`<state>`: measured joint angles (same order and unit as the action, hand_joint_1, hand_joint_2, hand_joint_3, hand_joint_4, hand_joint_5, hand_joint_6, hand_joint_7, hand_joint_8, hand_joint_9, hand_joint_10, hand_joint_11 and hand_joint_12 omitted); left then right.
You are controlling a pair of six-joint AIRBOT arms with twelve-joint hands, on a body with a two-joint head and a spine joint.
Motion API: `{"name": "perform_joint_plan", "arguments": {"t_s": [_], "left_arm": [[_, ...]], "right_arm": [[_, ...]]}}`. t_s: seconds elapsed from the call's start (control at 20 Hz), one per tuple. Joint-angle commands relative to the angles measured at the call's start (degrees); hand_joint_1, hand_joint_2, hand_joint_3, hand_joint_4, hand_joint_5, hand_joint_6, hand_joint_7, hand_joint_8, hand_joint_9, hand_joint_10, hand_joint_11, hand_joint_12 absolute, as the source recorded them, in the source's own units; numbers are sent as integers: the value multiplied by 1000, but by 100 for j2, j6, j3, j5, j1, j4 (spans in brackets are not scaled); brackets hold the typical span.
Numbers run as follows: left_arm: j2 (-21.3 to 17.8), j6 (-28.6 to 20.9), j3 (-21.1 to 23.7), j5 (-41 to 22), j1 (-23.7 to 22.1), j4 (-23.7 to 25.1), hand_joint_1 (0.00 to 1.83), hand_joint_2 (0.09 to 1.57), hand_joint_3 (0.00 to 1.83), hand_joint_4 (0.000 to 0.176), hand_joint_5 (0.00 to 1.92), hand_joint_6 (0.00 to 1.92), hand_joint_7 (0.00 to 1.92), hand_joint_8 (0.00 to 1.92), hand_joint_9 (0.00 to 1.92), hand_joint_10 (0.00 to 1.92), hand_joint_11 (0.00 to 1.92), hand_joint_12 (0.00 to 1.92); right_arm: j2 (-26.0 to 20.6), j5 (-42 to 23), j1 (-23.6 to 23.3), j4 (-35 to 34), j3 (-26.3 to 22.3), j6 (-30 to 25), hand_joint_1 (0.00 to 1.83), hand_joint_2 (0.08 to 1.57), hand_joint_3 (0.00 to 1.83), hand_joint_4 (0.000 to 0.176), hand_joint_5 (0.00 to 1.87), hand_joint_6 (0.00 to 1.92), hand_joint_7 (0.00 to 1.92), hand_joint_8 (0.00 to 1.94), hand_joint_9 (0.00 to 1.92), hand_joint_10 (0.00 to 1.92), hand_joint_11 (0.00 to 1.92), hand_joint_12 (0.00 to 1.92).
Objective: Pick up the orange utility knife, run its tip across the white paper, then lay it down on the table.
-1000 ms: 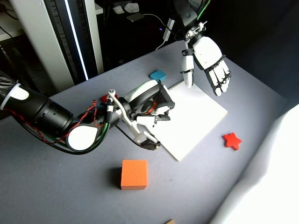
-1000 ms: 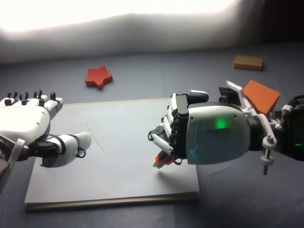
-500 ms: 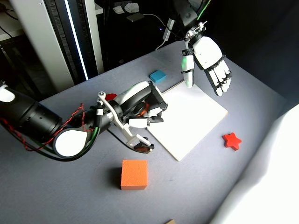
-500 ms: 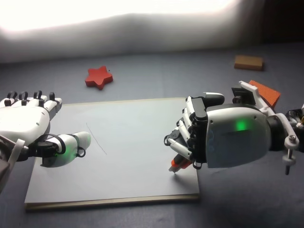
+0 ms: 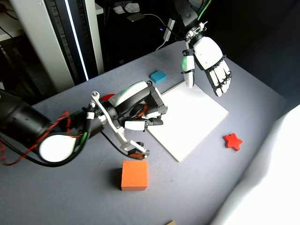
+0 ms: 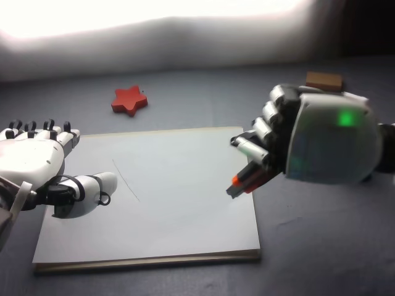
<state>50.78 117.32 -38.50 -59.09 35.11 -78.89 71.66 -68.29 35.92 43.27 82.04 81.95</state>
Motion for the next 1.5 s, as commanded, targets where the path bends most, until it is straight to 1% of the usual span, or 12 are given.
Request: {"name": "perform_joint_plan", "arguments": {"t_s": [0.0, 0.2, 0.45, 0.75, 0.95, 1.1, 1.2, 1.25, 1.3, 1.35, 1.4, 1.45], "left_arm": [[-60, 4, 19, -401, -57, 385, 2, 1283, 2, 23, 96, 0, 83, 3, 103, 3, 0, 427], [-60, 7, 46, -401, -57, 386, 0, 1279, 0, 21, 98, 0, 68, 0, 91, 3, 0, 448], [-60, 20, 65, -399, -54, 400, 2, 1285, 2, 22, 112, 1, 85, 2, 115, 7, 0, 480], [-66, 268, 175, -269, -60, 403, 27, 1280, 0, 18, 140, 6, 92, 2, 114, 5, 0, 493], [-95, 669, 259, 355, -201, 588, 9, 1282, 1, 24, 99, 1, 87, 0, 109, 1, 0, 459], [-94, 628, 431, 538, -252, 689, 7, 1280, 0, 29, 102, 1, 96, 2, 122, 4, 0, 479], [-106, 625, 538, 527, -312, 683, 3, 1281, 1, 22, 100, 0, 90, 0, 108, 0, 0, 479], [-106, 637, 601, 453, -365, 589, 0, 1281, 0, 24, 99, 0, 86, 0, 100, 1, 0, 462], [-106, 649, 644, 375, -400, 515, 0, 1280, 0, 25, 101, 1, 82, 0, 96, 0, 0, 457], [-105, 654, 683, 272, -445, 452, 0, 1276, 0, 29, 89, 0, 81, 0, 97, 1, 0, 457], [-105, 676, 708, 228, -498, 428, 0, 1276, 0, 29, 89, 0, 81, 0, 97, 1, 0, 457], [-105, 723, 726, 228, -542, 418, 0, 1278, 0, 28, 82, 0, 77, 0, 95, 0, 0, 454]], "right_arm": [[-107, -344, 0, -496, -189, -47, 1572, 1179, 1, 0, 1295, 1921, 1452, 1941, 1566, 1921, 1640, 1921], [-850, 734, 48, -1839, -1340, -740, 1573, 1181, 0, 0, 1299, 1921, 1462, 1941, 1574, 1921, 1646, 1921], [-1312, 1952, -23, -2589, -1947, -1484, 1560, 1185, 2, 0, 1320, 1921, 1469, 1941, 1577, 1921, 1652, 1921], [-1510, 2921, -70, -3261, -2165, -2071, 1552, 1179, 0, 0, 1283, 1921, 1444, 1941, 1553, 1921, 1623, 1921], [-1716, 3581, -47, -3601, -2340, -2501, 1536, 1191, 4, 0, 1223, 1921, 1382, 1941, 1513, 1921, 1581, 1921], [-1747, 3701, 39, -3610, -2343, -2668, 1534, 1183, 0, 0, 1141, 1921, 1283, 1941, 1409, 1921, 1469, 1921], [-1769, 3740, 93, -3610, -2343, -2721, 1501, 1185, 1, 0, 1014, 1921, 1189, 1941, 1298, 1921, 1305, 1921], [-1785, 3755, 125, -3610, -2343, -2747, 1175, 1215, 82, 0, 764, 1571, 1042, 1941, 1160, 1921, 1152, 1921], [-1794, 3757, 143, -3610, -2343, -2752, 1189, 1119, 336, 0, 731, 1329, 766, 1844, 1039, 1921, 999, 1921], [-1810, 3757, 169, -3609, -2343, -2756, 1205, 1151, 220, 0, 780, 1147, 729, 1748, 896, 1921, 816, 1921], [-1829, 3757, 191, -3609, -2343, -2756, 1205, 1151, 220, 0, 780, 1147, 729, 1748, 896, 1921, 816, 1921], [-1848, 3756, 209, -3609, -2343, -2756, 1207, 1065, 385, 0, 805, 1193, 718, 1728, 801, 1921, 723, 1921]]}}
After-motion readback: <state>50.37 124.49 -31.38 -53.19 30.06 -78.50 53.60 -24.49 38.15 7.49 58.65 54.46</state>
